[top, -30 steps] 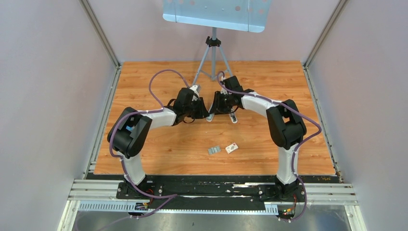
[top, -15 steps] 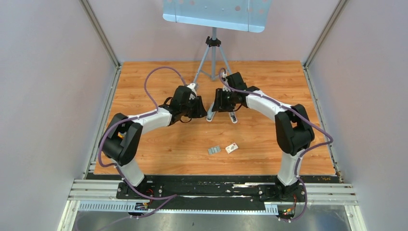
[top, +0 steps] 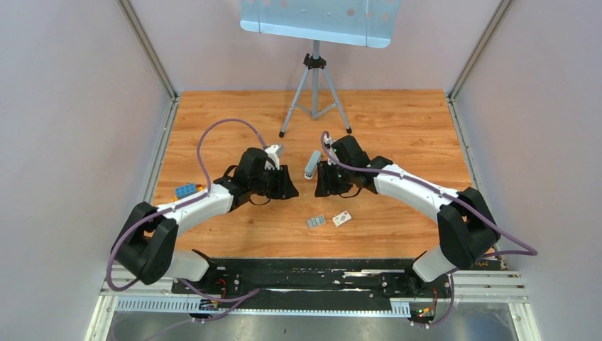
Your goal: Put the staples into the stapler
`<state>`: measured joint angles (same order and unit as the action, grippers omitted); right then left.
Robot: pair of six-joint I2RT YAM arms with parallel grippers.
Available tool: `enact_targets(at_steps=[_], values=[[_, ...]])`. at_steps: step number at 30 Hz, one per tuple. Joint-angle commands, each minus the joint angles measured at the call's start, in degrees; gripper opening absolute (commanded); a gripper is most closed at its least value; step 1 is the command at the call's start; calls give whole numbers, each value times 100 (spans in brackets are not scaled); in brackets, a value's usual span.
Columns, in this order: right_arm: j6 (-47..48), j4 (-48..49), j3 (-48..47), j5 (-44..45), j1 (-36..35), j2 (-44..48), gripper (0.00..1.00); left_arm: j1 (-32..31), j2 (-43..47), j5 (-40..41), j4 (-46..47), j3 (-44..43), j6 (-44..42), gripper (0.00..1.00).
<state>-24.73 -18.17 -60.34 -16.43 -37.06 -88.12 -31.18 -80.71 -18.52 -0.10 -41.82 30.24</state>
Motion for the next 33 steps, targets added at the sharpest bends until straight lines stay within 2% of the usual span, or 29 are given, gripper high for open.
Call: enact_targets(at_steps=[1, 6, 11, 27, 33], values=[[-360, 293, 467, 189, -324, 515, 46, -202, 644, -471, 156, 475, 59, 39], [-647, 658, 977, 303, -599, 845, 46, -373, 1136, -477, 245, 1010, 228, 38], [-730, 758, 1126, 474, -849, 841, 42, -583, 1278, -463, 991, 1570, 791, 35], [-770, 1024, 1290, 526, -1095, 356, 35, -825, -453, -547, 3205, 1841, 1603, 26], [-826, 1129, 1461, 492, -1110, 298, 31, -949, -741, -480, 3376, 1836, 1661, 25]])
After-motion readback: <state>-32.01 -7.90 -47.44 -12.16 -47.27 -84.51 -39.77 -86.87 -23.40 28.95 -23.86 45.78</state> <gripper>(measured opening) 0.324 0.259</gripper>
